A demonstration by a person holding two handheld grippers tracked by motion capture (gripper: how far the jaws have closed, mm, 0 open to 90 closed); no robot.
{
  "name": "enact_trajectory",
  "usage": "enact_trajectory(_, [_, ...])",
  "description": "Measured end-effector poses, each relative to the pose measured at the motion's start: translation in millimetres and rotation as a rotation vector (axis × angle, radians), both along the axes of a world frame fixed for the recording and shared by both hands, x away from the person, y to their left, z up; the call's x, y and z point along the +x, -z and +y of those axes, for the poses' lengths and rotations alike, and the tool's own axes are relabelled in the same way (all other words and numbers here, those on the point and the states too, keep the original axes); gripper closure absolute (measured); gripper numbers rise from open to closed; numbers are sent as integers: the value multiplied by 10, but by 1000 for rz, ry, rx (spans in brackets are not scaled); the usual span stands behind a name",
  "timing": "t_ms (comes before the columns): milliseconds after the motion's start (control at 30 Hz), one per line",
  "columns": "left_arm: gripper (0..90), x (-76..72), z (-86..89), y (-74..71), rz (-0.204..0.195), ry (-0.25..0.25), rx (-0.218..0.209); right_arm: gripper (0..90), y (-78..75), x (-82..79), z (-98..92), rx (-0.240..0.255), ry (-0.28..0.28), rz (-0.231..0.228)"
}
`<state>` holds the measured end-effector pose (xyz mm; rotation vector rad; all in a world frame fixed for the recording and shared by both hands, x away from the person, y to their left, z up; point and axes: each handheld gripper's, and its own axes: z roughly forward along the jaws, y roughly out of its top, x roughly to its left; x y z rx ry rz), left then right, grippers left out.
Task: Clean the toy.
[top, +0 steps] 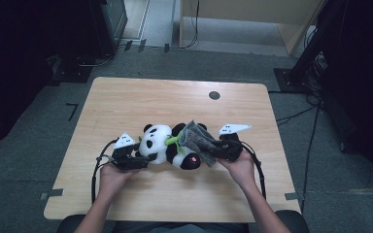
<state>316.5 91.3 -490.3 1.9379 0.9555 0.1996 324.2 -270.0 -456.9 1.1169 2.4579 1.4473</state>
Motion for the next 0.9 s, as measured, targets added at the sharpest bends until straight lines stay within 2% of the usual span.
enact_trajectory(267, [271, 13, -1, -9, 5, 3, 2, 747, 116, 2, -79, -8, 24, 35])
enact_trajectory(367, [271, 1, -5, -8, 2, 1, 4, 748, 139, -6, -92, -44, 27, 35])
enact_trajectory(567, [272, 19, 3, -9, 9, 3, -2, 748, 192, 37, -195, -71, 51, 90])
enact_trajectory(600, [272, 22, 4, -10, 10, 3, -2, 750, 196, 50, -222, -74, 58, 113])
enact_trajectory(667, [272, 22, 2, -11, 9, 2, 0, 752, 191, 72, -282, -90, 83, 125])
enact_trajectory(767, [271, 19, 1, -11, 6, 3, 5, 753, 180, 83, -324, -86, 96, 127])
enact_trajectory(867, [272, 18, 2, -10, 5, 4, 6, 753, 156, 99, -403, -89, 132, 119])
enact_trajectory(900, [271, 18, 4, -9, 5, 4, 5, 754, 138, 106, -458, -77, 162, 120])
